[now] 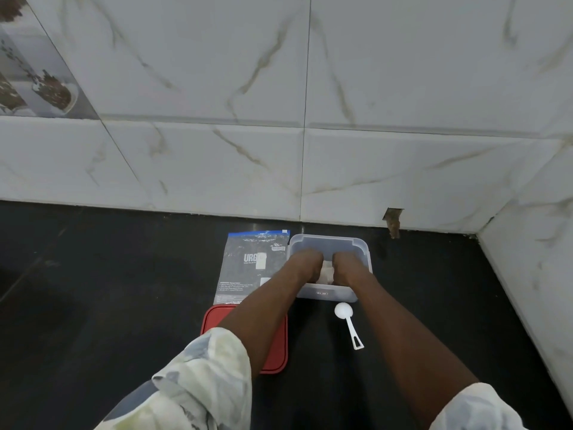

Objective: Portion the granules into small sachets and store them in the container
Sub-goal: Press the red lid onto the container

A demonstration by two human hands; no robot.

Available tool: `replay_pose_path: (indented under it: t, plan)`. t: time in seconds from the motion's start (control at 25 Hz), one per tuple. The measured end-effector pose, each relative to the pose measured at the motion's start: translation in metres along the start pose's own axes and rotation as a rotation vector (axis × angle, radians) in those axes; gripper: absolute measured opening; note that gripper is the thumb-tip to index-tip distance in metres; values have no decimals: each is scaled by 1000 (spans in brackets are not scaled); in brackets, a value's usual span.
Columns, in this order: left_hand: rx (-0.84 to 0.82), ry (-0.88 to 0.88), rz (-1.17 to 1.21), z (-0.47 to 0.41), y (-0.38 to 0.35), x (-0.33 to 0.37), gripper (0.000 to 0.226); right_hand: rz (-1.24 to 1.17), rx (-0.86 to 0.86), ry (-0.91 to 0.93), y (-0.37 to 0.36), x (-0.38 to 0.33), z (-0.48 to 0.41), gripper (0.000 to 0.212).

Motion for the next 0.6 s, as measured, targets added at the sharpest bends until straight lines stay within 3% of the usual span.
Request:
replay_pose_path:
  t: [0.08, 0.16, 0.28, 0.36, 0.4, 0.48, 0.6]
  plan:
    - [71, 47, 107, 3, 13, -7, 42, 8, 5, -20, 8, 1, 5, 39]
    - [267, 82, 321, 20, 48, -14, 35, -79, 74, -56, 31, -2, 12, 34]
    - [517, 254, 602, 74, 85, -67, 26, -639, 327, -133, 76, -11, 52, 10]
    - [636, 461, 634, 123, 79, -125, 17, -908, 262, -142, 78, -27, 89, 15]
    - [651, 584, 591, 149, 65, -154, 14, -932, 174, -119, 67, -40, 107, 18]
    - [580, 789, 503, 190, 22, -197, 15, -752, 18, -95, 27, -62, 133, 22]
    - [423, 916, 498, 220, -38, -211, 22, -467, 2, -120, -31, -74, 144, 13]
Point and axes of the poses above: each hand's wrist, its own z-axis away from the middle knuckle, its own y-axis out of the back of the hand, x = y × z, the point moved 8 cm from there along -z, towards the middle knuckle, and after that the axes turned 14 degrees about x, right-handed, at the moved point
